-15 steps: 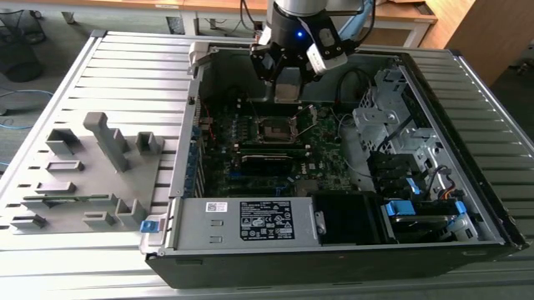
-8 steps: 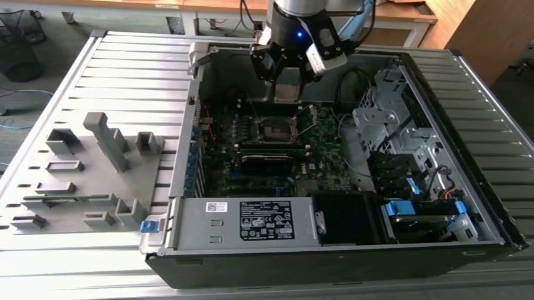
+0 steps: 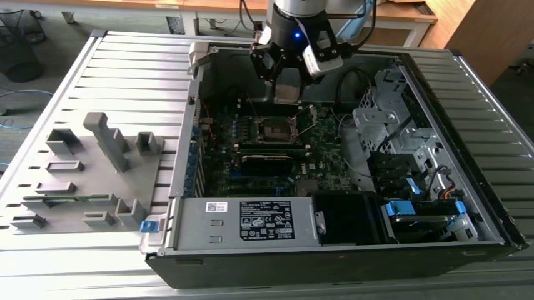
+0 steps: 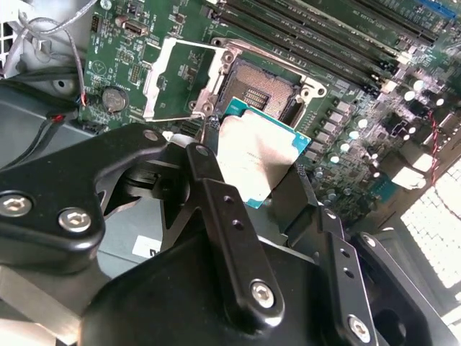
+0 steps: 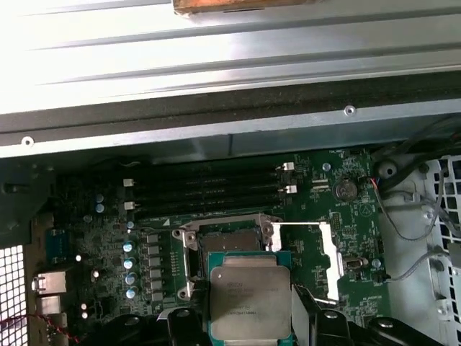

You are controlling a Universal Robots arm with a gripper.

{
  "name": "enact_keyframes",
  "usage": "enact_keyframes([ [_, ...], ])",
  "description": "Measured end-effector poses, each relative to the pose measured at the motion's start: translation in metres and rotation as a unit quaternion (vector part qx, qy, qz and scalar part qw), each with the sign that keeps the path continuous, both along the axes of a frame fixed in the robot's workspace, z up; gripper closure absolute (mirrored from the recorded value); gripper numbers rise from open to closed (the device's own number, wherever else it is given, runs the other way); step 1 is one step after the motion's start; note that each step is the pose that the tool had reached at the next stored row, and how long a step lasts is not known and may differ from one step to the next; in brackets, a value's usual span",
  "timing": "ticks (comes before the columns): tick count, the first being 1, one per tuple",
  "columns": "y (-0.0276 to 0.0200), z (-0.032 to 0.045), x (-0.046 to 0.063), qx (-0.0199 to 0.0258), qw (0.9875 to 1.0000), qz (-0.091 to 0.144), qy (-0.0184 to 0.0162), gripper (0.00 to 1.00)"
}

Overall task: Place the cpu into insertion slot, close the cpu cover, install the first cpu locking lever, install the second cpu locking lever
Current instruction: 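Place the cpu into insertion slot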

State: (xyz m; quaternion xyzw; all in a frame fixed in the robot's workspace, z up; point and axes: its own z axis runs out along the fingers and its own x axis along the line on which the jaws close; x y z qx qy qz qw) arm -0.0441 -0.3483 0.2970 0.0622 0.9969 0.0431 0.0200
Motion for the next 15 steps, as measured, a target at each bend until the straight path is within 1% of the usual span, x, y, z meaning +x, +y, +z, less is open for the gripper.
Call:
enact_keyframes([
  [15, 0.0000, -0.0001, -0.0006, 0.0001, 1.0000, -0.001, -0.0001, 0.46],
])
